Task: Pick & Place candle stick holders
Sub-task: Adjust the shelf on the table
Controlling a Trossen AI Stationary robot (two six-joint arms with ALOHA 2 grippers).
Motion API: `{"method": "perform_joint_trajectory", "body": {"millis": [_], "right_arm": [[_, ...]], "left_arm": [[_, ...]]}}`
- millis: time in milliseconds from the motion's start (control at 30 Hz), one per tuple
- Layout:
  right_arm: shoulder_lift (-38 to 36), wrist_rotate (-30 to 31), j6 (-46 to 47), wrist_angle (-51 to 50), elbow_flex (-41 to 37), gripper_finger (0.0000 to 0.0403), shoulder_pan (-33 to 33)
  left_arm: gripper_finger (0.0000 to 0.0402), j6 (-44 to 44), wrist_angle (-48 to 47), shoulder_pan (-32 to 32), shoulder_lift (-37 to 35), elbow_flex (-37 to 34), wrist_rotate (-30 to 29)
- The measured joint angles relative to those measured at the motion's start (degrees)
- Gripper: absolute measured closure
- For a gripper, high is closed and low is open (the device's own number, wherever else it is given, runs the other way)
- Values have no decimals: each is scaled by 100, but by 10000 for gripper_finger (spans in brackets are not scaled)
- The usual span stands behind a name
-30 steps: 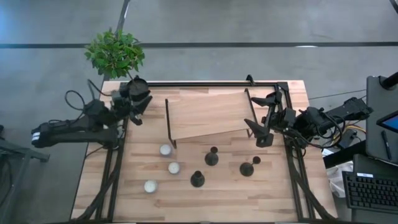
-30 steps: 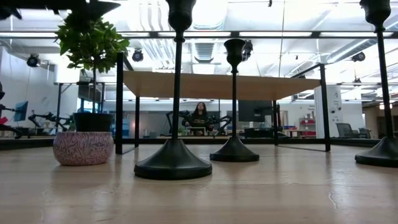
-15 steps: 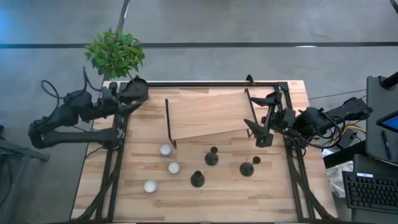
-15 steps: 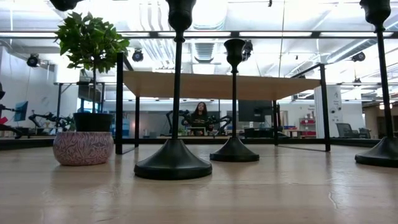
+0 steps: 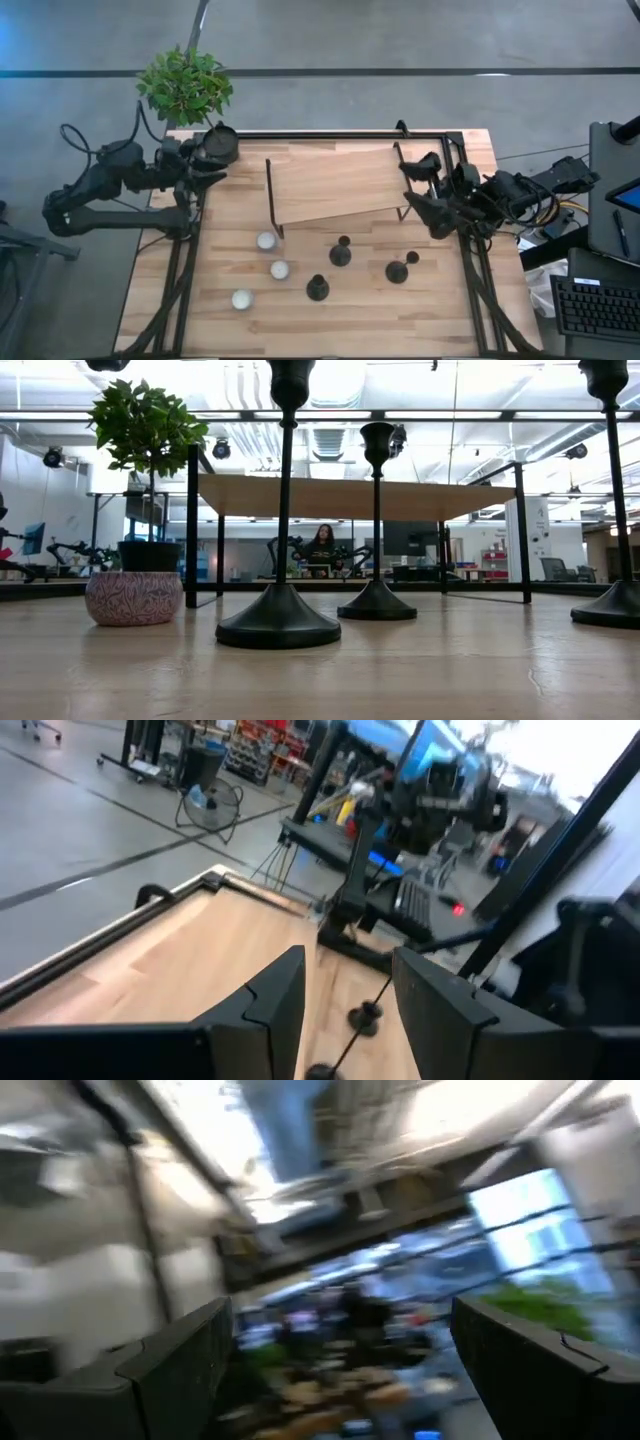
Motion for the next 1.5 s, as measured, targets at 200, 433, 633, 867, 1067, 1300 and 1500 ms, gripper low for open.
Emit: {"method": "perform_joint_trajectory", "body": {"millis": [200, 433, 633, 867, 1067, 1300, 1500], "right_arm": [[-299, -2297, 246, 4, 0, 37, 19], [-1190, -3680, 765, -624, 7, 37, 17], [-1711, -2654, 889, -2001, 7, 37, 28], [-1439, -723, 1502, -3010, -2, 37, 26], [-903, -563, 2009, -2854, 0, 37, 15], [-538, 405, 1875, -3569, 160, 37, -33], [-657, 1891, 2535, -6179, 1006, 37, -67]], "left_arm": [[252, -747, 422, -24, 7, 2, -13], [252, -1074, 501, -241, 340, -14, -342], [252, -1044, 513, -678, 1135, -90, -212], [252, -990, 567, -1080, 1129, -40, -262], [252, -610, 445, -1310, 1077, -77, -360], [252, -541, 446, -1309, 1063, -85, -642], [252, -409, 467, -1309, 974, -88, -748]]}}
